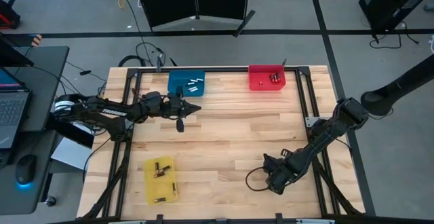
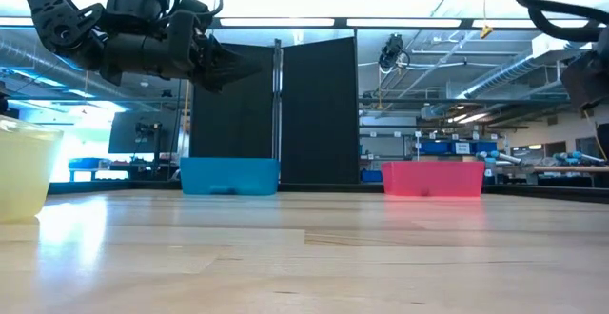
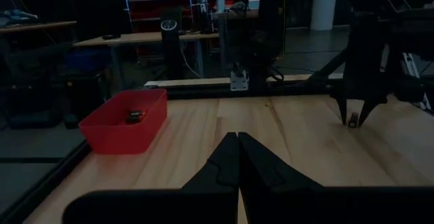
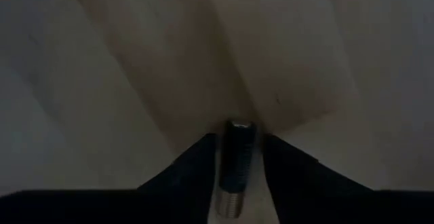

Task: Sort batteries
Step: Put the black-brown battery into the yellow bin

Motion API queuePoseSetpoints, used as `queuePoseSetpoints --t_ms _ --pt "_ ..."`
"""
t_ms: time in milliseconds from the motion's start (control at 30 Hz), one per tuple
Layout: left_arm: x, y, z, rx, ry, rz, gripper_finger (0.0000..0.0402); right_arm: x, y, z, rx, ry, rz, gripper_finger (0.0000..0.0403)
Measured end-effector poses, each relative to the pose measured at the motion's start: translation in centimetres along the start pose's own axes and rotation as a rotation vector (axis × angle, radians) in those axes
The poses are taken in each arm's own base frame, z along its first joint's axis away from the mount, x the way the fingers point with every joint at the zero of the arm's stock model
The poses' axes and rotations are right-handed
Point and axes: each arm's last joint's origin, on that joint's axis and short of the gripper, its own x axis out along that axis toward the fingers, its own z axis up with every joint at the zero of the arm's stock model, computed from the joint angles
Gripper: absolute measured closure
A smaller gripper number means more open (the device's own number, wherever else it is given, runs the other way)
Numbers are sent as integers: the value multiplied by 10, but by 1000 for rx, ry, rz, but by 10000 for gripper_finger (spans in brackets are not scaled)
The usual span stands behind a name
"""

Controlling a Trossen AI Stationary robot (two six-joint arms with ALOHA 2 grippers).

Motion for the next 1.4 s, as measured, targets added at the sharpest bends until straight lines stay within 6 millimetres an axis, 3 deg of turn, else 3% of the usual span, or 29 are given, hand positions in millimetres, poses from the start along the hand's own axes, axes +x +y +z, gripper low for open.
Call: queuePoseSetpoints --t_ms 233,433,700,933,1200,1400 --pt "0 -1 3 -59 -26 -1 396 -3 -6 12 -124 -38 8 349" --pt "1 -11 12 -88 -114 -49 396 -10 -20 52 -240 -323 -109 349" --pt "1 -28 13 -106 -125 -126 396 -13 -37 123 -381 -700 53 349" --pt "1 -32 15 -105 -146 -141 396 -31 -63 166 -427 -1096 144 349" --pt "1 -39 14 -137 -130 -182 384 -61 -77 187 -494 -1412 217 349" --pt "4 -51 16 -142 -103 -212 342 -67 -77 188 -526 -1475 206 349"
